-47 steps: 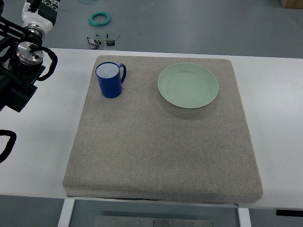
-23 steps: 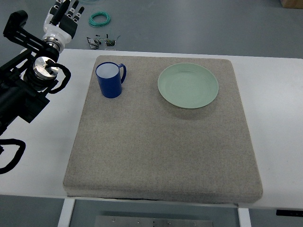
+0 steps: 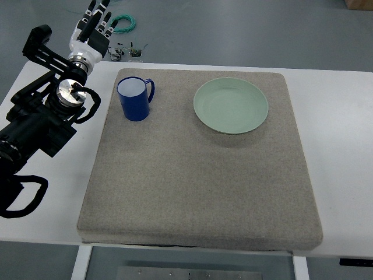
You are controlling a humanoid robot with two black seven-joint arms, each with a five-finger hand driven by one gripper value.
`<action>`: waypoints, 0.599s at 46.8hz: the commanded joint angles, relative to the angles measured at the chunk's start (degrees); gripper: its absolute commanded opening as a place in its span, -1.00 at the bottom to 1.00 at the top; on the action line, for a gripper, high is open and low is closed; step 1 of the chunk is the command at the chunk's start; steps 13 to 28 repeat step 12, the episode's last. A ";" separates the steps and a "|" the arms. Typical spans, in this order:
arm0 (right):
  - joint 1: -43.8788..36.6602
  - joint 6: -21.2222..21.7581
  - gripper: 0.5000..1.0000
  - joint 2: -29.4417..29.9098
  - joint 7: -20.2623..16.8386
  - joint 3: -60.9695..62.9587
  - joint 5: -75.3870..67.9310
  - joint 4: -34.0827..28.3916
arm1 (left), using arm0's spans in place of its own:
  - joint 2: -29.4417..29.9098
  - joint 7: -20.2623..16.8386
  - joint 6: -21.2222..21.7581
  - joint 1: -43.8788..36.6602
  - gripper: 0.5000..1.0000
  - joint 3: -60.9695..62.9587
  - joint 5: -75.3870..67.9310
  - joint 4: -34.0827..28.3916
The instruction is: Place cup left of plate with left hand
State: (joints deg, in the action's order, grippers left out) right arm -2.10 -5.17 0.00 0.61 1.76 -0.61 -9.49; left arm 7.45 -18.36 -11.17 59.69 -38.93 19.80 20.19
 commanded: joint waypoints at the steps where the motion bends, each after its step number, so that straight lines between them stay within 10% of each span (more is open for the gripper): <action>1: -0.01 -0.01 0.73 0.00 0.00 0.00 0.00 0.00 | -0.06 0.00 0.01 -0.01 0.98 0.00 -0.03 0.03; 28: -0.10 0.25 0.73 0.00 0.00 0.00 0.09 -0.88 | -0.15 0.00 0.01 -0.01 0.98 0.00 -0.03 0.03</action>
